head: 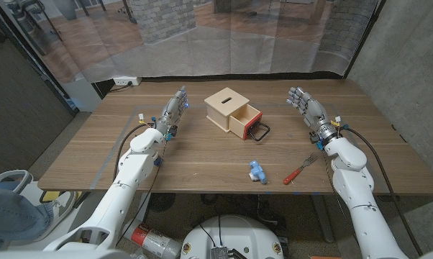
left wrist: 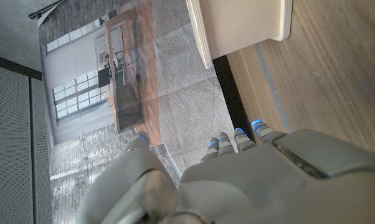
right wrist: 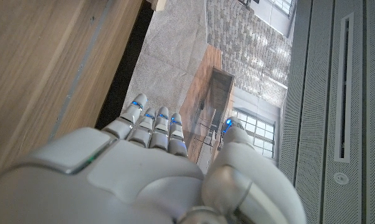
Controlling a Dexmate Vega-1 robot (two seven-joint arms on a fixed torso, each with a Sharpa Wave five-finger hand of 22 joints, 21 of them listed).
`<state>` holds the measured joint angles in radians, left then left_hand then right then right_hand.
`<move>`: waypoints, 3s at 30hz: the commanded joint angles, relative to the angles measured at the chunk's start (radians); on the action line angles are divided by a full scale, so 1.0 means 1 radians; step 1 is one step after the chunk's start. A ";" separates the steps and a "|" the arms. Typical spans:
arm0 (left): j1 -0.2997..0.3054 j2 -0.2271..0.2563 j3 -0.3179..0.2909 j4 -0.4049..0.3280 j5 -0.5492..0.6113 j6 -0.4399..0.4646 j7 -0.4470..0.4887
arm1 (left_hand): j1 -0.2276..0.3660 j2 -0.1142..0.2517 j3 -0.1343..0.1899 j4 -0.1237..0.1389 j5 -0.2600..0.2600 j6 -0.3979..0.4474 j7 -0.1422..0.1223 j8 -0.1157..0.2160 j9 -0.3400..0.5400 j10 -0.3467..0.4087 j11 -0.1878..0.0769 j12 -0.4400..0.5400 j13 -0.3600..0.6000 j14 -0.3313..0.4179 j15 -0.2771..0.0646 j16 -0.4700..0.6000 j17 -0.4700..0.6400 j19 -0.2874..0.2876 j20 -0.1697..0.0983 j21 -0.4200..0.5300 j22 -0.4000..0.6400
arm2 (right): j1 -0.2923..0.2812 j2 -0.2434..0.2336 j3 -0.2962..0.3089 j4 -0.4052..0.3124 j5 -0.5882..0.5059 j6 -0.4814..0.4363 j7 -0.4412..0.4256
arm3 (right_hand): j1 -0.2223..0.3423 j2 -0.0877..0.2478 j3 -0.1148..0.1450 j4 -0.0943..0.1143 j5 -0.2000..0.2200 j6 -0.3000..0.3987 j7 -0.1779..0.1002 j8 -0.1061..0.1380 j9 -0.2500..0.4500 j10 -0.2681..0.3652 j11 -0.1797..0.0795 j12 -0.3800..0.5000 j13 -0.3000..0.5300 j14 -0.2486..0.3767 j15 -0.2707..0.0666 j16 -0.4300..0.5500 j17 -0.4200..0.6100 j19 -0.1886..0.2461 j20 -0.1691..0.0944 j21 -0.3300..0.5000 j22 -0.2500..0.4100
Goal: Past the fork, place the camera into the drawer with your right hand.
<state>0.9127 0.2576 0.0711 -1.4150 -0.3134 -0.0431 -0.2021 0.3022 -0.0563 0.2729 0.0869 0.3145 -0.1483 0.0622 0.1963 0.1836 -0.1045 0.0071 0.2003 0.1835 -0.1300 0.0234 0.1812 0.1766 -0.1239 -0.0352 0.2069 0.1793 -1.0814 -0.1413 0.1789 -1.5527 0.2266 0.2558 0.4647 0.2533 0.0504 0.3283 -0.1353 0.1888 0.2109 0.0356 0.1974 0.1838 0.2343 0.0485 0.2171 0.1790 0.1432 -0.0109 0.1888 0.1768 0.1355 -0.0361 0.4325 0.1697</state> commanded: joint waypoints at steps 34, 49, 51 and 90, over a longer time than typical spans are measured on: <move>-0.003 0.019 -0.001 -0.020 0.019 0.033 0.008 | 0.015 0.017 0.002 -0.009 0.000 0.000 -0.004 0.000 0.003 -0.001 0.000 0.002 0.003 -0.002 0.005 0.005 0.004 -0.011 -0.012 -0.003 0.002 | -0.086 0.008 -0.008 -0.072 -0.037 0.098 -0.014 | 0.016 0.001 0.001 -0.003 0.009 0.021 -0.004 0.006 0.005 0.022 -0.003 0.006 0.004 0.027 -0.006 0.007 0.003 0.026 -0.043 -0.013 0.006; -0.014 0.024 0.005 -0.019 0.029 0.041 0.009 | 0.018 0.021 0.002 -0.010 -0.002 0.000 -0.002 0.000 0.003 -0.001 0.001 0.002 0.003 -0.002 0.005 0.005 0.004 -0.011 -0.012 -0.003 0.002 | -0.120 0.016 -0.004 -0.095 -0.043 0.141 -0.022 | 0.017 0.000 0.001 -0.003 0.010 0.024 -0.004 0.005 0.005 0.025 -0.003 0.006 0.004 0.031 -0.009 0.007 0.004 0.032 -0.044 -0.017 0.006; -0.015 0.024 0.005 -0.018 0.028 0.040 0.008 | 0.019 0.021 0.002 -0.011 -0.002 0.000 -0.002 0.000 0.003 -0.002 0.000 0.002 0.003 -0.002 0.007 0.005 0.004 -0.011 -0.012 -0.003 0.002 | -0.123 0.019 -0.004 -0.096 -0.040 0.148 -0.022 | 0.017 0.000 0.001 -0.003 0.010 0.025 -0.005 0.005 0.005 0.025 -0.003 0.006 0.004 0.032 -0.007 0.007 0.004 0.033 -0.044 -0.017 0.006; -0.010 0.032 0.003 -0.026 0.034 0.057 0.013 | 0.024 0.026 -0.001 -0.013 -0.009 0.000 -0.004 -0.001 0.003 0.000 0.001 0.002 0.003 0.001 0.007 0.006 0.004 -0.009 -0.010 -0.003 0.002 | -0.209 0.021 -0.003 -0.177 -0.047 0.204 -0.013 | 0.018 -0.003 0.000 -0.003 0.012 0.028 -0.008 0.003 0.006 0.031 -0.006 0.004 0.005 0.039 -0.008 0.005 0.004 0.044 -0.043 -0.031 0.007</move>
<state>0.9074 0.2911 0.0730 -1.4454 -0.2791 0.0129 -0.1893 0.3232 -0.0352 0.2730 0.0785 0.3067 -0.1483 0.0622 0.1963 0.1835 -0.1044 0.0071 0.2003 0.1835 -0.1300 0.0234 0.1812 0.1789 -0.1239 -0.0351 0.2069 0.1790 -1.2661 -0.1221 0.1771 -1.7071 0.1818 0.4431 0.4485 0.2626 0.0515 0.3283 -0.1351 0.1963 0.2307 0.0267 0.1973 0.1837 0.2591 0.0450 0.2189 0.1789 0.1736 -0.0234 0.1929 0.1792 0.1709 -0.0357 0.4023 0.1745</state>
